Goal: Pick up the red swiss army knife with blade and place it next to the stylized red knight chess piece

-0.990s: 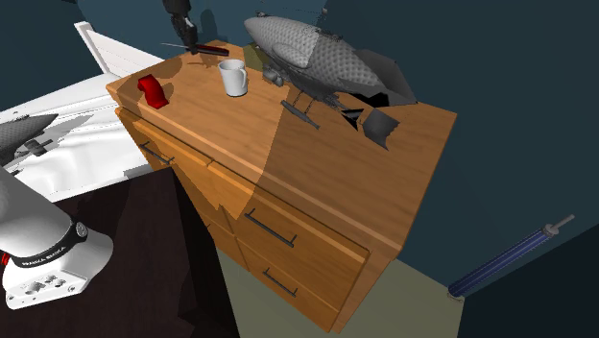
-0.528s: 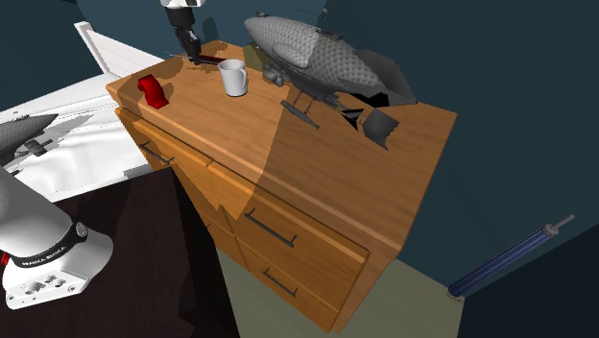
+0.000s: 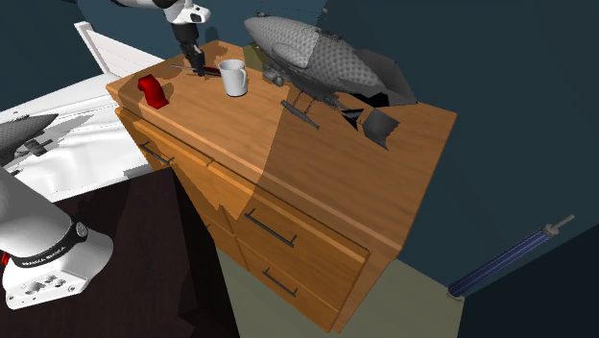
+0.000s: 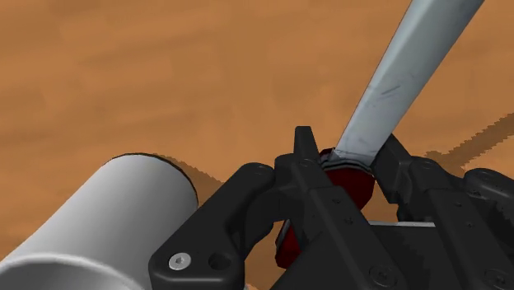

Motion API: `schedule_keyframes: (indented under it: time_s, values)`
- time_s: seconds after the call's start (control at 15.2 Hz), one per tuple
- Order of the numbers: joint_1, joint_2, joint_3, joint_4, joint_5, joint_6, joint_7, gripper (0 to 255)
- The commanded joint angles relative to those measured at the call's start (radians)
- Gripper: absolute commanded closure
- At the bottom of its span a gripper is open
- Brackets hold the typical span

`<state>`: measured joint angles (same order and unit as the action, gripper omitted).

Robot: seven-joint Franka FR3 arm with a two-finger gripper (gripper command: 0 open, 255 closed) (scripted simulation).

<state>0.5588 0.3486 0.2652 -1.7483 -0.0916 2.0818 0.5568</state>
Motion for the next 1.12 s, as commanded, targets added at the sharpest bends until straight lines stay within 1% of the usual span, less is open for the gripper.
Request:
schedule_keyframes:
  time_s: [0.0, 0.26, 0.79, 0.86, 1.06]
  values:
    - [0.002, 0.013, -0.001, -0.012, -0.004, 0.025, 0.004, 255]
    - [0.005, 0.042, -0.006, -0.039, -0.014, 0.080, 0.010, 255]
    - [0.005, 0.042, -0.006, -0.039, -0.014, 0.080, 0.010, 255]
    - [0.005, 0.042, -0.006, -0.039, -0.014, 0.080, 0.010, 0]
    - [0.005, 0.042, -0.006, -0.039, -0.014, 0.080, 0.010, 0]
